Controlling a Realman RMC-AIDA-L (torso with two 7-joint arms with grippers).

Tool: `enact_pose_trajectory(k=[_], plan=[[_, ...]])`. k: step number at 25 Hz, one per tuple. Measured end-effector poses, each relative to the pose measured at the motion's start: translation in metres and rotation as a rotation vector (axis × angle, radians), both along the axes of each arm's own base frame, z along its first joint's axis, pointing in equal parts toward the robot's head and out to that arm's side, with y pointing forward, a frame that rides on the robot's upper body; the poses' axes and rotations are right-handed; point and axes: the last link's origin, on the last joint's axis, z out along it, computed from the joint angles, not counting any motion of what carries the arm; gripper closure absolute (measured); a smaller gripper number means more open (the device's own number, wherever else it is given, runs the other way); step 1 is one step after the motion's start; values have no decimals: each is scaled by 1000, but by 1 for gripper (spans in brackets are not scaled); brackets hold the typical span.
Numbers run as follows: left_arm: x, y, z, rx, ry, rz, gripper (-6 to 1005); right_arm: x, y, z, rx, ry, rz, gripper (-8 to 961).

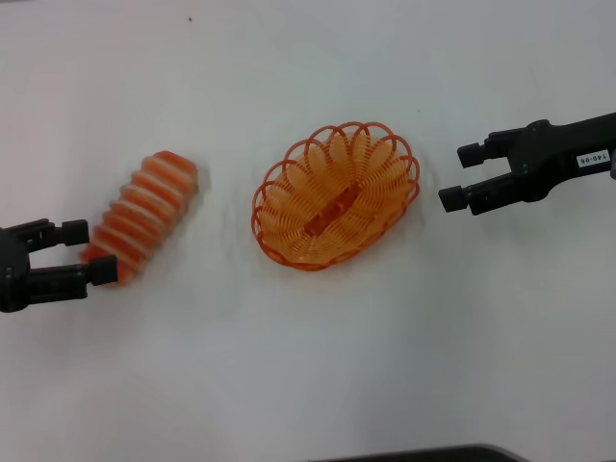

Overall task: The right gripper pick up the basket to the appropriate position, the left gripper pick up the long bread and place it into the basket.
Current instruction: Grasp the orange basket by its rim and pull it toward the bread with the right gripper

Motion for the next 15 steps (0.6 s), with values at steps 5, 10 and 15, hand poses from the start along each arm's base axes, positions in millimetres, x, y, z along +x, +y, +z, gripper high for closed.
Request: enact_pose_trajectory(k=[5, 10, 15], plan=[[0, 0, 1, 1, 2, -1, 80, -1, 0, 0, -2, -1, 2, 6], [1, 1, 1, 0, 1, -2, 80, 0, 1, 0, 0, -2, 0, 5], [2, 1, 1, 0, -1, -6, 80, -2, 2, 2, -1, -2, 3, 5]])
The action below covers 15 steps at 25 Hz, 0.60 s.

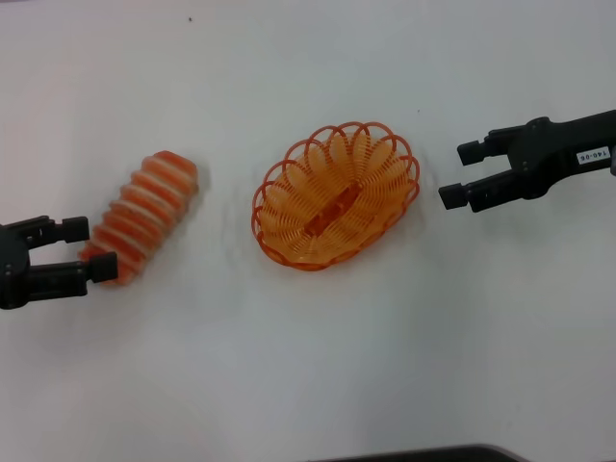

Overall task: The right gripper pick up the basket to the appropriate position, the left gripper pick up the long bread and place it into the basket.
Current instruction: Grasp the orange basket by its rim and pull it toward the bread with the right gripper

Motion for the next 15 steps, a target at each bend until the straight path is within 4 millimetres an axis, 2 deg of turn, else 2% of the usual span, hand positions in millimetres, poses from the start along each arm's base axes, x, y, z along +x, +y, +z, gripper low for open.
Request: enact_pose_trajectory(k=[5, 11, 15], plan=[[0, -1, 1, 2, -2, 1, 80, -20, 11, 15, 4, 1, 31, 5], [0, 1, 3, 3, 1, -3, 81, -72, 48, 41, 45, -53, -30, 6], [1, 2, 3, 4, 1, -7, 81, -103, 69, 33, 26, -168, -101, 6]])
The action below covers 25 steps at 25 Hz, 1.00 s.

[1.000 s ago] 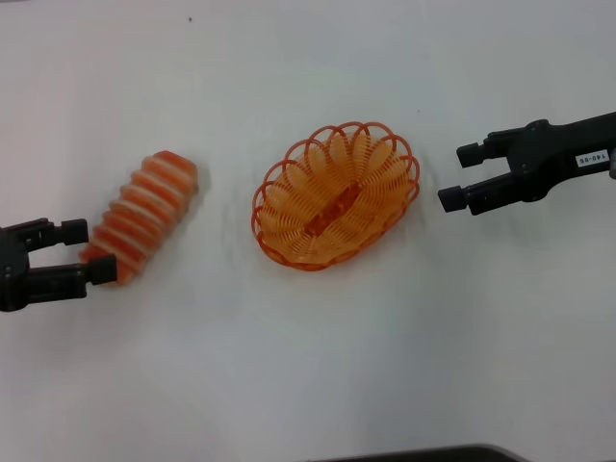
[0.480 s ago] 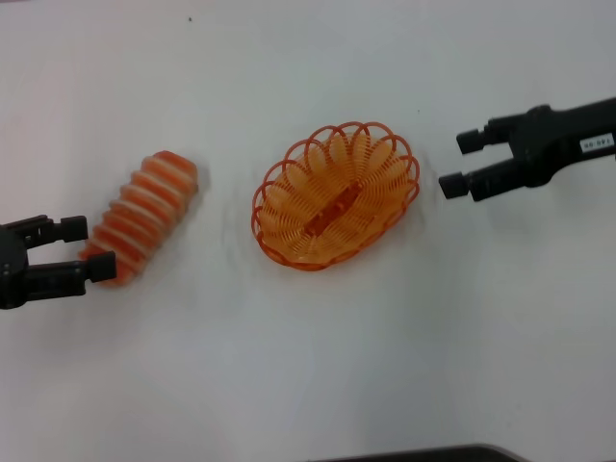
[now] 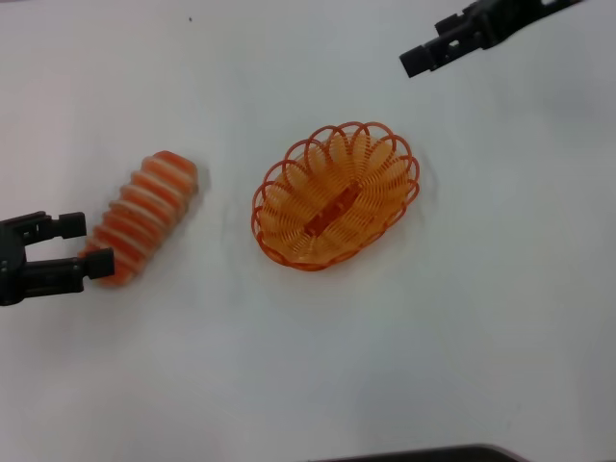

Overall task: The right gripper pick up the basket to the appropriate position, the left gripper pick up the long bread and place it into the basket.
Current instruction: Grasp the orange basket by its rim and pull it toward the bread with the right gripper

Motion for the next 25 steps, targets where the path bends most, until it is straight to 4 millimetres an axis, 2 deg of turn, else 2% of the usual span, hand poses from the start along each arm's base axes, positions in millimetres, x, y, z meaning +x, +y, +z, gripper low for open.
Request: enact_pose_trajectory(k=[4, 7, 14, 25], plan=[[0, 1, 0, 3, 2, 0, 81, -18, 10, -29, -35, -166, -6, 5], [0, 1, 1, 4, 3, 0, 81, -22, 15, -48, -17, -238, -19, 5], [0, 2, 1, 8, 7, 0, 81, -6, 19, -81, -30, -265, -118, 6], [0, 4, 2, 7, 13, -4, 81, 15, 14, -101, -58, -282, -165, 17]])
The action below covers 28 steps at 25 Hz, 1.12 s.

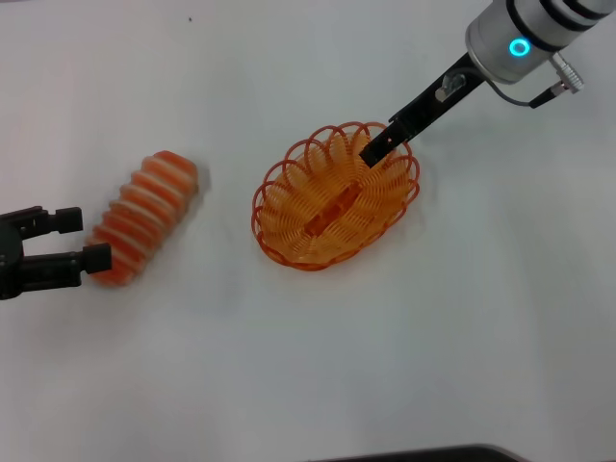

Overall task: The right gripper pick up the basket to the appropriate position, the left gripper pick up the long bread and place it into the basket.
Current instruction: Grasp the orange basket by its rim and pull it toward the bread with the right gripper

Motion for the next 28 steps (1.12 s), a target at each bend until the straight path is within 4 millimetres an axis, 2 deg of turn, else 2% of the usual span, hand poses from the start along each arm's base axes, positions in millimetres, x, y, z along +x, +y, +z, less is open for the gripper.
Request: enact_pose_trajectory(k=[5, 16, 21, 24, 28], plan=[[0, 1, 0, 1, 1, 0, 81, 6, 0, -4, 12, -6, -3, 79], [-1, 2, -2, 10, 9, 4, 81, 8, -3, -8, -6, 2, -9, 289], [-1, 2, -2, 10, 8, 4, 82, 9, -4, -9, -6, 7, -15, 536], [-1, 1, -2, 9, 8, 4, 82, 10, -4, -8, -2, 28, -26, 771], [-1, 1, -2, 5, 6, 4, 82, 13, -5, -2, 11, 77, -60, 865]])
